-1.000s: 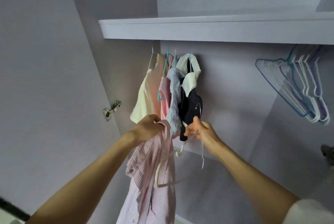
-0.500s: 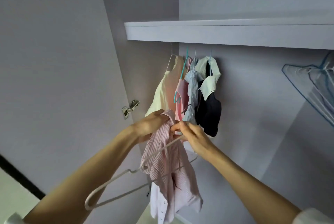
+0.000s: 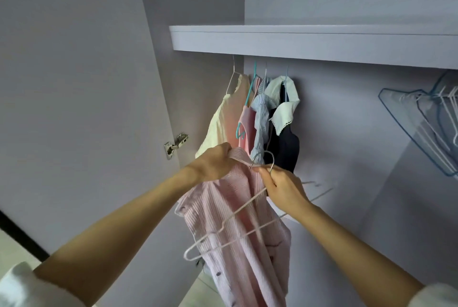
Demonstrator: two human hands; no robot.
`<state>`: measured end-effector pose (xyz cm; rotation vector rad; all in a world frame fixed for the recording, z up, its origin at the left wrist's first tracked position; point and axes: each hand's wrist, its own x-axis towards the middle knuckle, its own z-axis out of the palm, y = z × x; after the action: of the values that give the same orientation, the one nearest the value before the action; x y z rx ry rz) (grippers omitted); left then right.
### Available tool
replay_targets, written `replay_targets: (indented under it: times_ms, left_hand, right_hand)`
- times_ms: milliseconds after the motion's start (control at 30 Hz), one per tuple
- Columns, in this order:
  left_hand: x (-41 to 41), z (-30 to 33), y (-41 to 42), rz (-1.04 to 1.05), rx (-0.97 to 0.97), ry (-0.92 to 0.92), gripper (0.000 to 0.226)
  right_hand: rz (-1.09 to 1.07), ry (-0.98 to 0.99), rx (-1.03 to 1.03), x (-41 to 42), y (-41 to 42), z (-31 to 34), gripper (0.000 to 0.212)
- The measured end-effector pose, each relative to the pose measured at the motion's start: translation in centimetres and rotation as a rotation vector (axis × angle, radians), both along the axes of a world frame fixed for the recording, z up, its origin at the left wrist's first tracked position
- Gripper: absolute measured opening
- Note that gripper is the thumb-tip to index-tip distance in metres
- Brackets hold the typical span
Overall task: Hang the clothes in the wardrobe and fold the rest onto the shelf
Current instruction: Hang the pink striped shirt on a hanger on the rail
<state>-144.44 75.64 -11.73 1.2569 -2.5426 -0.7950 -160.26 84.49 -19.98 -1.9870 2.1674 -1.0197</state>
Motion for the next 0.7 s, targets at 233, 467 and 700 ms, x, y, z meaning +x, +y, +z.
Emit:
replay_targets:
  times_ms: [233, 467, 700]
  left_hand:
    - [1.3, 1.0, -0.2, -0.135, -0.126, -0.288, 0.02]
    - [4.1, -1.4, -2.0, 0.059, -0.432, -0.436, 0.034]
    - [7.2, -3.0, -3.6, 0.197, -0.299, -0.155, 0.023]
  right_hand:
    - [-0.211, 0.078, -0.061, -1.0, -0.3, 1.4, 0.034]
    - [-0.264, 0.255, -0.023, 0.3, -1.4, 2.5, 0.041]
    - [-0.334, 0.274, -0.016, 2.5, -2.1, 2.5, 0.046]
